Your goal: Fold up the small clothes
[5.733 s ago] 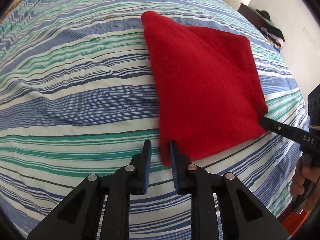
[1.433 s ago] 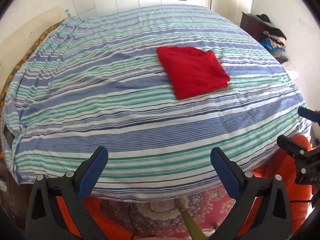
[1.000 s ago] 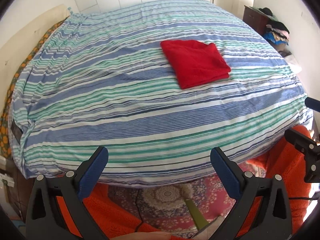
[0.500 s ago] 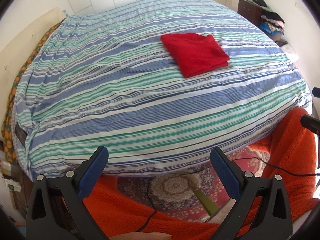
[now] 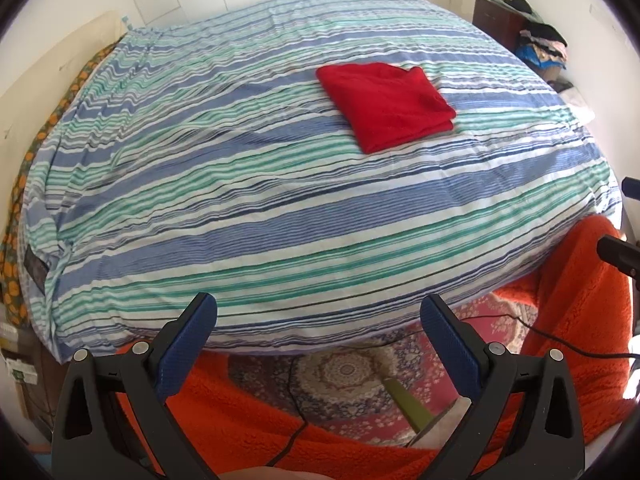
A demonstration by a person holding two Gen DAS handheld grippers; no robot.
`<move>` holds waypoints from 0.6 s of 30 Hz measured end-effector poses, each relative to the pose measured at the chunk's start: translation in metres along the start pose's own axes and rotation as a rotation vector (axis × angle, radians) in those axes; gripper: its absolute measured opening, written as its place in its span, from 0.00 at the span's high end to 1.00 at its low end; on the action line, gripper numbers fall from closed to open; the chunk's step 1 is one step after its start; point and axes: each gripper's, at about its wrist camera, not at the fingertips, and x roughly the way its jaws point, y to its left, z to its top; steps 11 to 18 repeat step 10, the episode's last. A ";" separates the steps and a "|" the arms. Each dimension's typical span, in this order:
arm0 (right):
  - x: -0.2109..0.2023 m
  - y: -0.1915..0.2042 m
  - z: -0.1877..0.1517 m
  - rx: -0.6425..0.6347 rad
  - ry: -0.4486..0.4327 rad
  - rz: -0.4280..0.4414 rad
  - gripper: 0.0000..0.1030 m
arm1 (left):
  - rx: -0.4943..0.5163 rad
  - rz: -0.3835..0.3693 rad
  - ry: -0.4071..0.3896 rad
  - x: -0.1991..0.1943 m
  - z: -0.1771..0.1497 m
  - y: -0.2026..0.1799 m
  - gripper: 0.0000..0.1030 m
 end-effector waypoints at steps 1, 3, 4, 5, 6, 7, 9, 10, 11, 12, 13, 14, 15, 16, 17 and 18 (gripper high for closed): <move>0.000 -0.001 0.000 0.000 0.000 0.000 0.01 | 0.000 0.001 0.000 0.000 0.000 0.000 0.01; 0.001 -0.001 0.000 0.001 0.000 0.003 0.01 | 0.005 0.004 -0.001 0.001 0.000 -0.001 0.01; 0.001 -0.001 0.000 0.002 0.000 0.005 0.01 | 0.007 0.006 -0.003 0.001 0.000 -0.001 0.01; 0.002 -0.002 0.000 0.003 0.001 0.006 0.01 | 0.009 0.006 -0.003 0.001 0.000 -0.001 0.01; 0.002 -0.002 0.001 0.005 0.000 0.006 0.01 | 0.008 0.003 -0.004 0.001 0.000 -0.001 0.01; 0.002 -0.003 0.001 0.006 0.000 0.007 0.01 | 0.004 -0.002 -0.004 0.001 -0.001 -0.001 0.01; 0.002 -0.003 0.002 0.008 -0.001 0.010 0.01 | 0.000 -0.003 -0.006 0.001 -0.001 -0.002 0.01; 0.002 -0.002 0.002 0.009 -0.004 0.010 0.01 | 0.001 0.001 -0.008 0.000 -0.001 -0.002 0.01; 0.002 -0.002 0.002 0.009 -0.004 0.010 0.01 | 0.001 0.001 -0.008 0.000 -0.001 -0.002 0.01; 0.002 -0.002 0.002 0.009 -0.004 0.010 0.01 | 0.001 0.001 -0.008 0.000 -0.001 -0.002 0.01; 0.002 -0.002 0.002 0.009 -0.004 0.010 0.01 | 0.001 0.001 -0.008 0.000 -0.001 -0.002 0.01; 0.002 -0.002 0.002 0.009 -0.004 0.010 0.01 | 0.001 0.001 -0.008 0.000 -0.001 -0.002 0.01; 0.002 -0.002 0.002 0.009 -0.004 0.010 0.01 | 0.001 0.001 -0.008 0.000 -0.001 -0.002 0.01; 0.002 -0.002 0.002 0.009 -0.004 0.010 0.01 | 0.001 0.001 -0.008 0.000 -0.001 -0.002 0.01; 0.002 -0.002 0.002 0.009 -0.004 0.010 0.01 | 0.001 0.001 -0.008 0.000 -0.001 -0.002 0.01; 0.002 -0.002 0.002 0.009 -0.004 0.010 0.01 | 0.001 0.001 -0.008 0.000 -0.001 -0.002 0.01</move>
